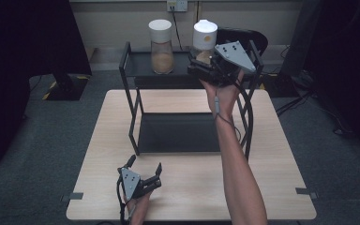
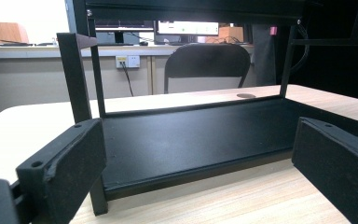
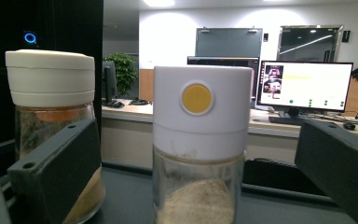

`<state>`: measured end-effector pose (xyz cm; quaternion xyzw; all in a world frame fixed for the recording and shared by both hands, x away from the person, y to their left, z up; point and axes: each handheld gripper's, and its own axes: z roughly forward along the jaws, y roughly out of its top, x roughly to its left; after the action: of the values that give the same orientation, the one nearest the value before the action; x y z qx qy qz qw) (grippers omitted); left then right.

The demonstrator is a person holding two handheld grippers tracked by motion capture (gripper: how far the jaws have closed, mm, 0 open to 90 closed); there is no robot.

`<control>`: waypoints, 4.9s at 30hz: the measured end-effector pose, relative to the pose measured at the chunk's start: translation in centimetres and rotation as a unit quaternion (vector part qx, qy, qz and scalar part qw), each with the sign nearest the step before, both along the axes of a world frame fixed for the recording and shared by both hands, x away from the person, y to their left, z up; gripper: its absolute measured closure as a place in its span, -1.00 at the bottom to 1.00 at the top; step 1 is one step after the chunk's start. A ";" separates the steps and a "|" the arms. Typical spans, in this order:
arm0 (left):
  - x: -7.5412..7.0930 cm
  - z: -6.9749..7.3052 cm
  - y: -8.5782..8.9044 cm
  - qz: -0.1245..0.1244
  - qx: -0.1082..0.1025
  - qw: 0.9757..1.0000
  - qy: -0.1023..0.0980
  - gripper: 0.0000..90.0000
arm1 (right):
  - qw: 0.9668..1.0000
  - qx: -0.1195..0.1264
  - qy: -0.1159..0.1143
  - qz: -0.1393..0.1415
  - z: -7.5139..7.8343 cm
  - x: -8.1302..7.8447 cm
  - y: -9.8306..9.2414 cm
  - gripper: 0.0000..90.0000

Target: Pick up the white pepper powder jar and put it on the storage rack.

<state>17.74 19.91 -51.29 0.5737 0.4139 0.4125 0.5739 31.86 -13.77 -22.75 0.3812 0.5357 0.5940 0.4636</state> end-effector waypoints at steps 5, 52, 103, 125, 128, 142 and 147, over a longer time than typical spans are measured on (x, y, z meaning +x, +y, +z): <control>0.0 0.0 0.0 0.001 0.000 1.000 0.000 -0.94 | 1.000 0.002 0.004 0.004 -0.4 -0.4 -0.5 -1.00; 0.0 0.0 -0.1 0.002 0.000 1.000 0.000 -0.94 | 0.999 0.013 -0.036 0.009 -7.1 -7.7 -3.3 -0.99; 0.0 0.0 -0.1 0.002 0.000 1.000 0.000 -0.94 | 1.000 0.003 0.001 -0.018 -18.1 -14.1 -4.7 -1.00; 0.0 0.0 -0.1 0.001 -0.001 1.000 -0.001 -0.94 | 0.999 0.001 0.026 -0.043 -24.0 -15.2 -5.1 -1.00; 0.0 -0.1 -0.1 0.001 -0.001 1.000 -0.001 -0.94 | 0.998 0.002 0.034 -0.046 -24.4 -15.2 -5.0 -1.00; 0.0 -0.1 -0.1 0.001 -0.001 1.000 -0.002 -0.94 | 0.997 -0.016 0.055 -0.060 -27.0 -15.3 -4.3 -1.00; 0.0 -0.1 -0.1 0.001 -0.001 1.000 -0.001 -0.94 | 0.995 -0.018 0.067 -0.067 -27.4 -15.2 -4.3 -0.99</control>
<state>17.71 19.82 -51.35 0.5722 0.4141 0.4135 0.5746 16.63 -18.09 -50.10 0.4473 0.5493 0.5248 0.4721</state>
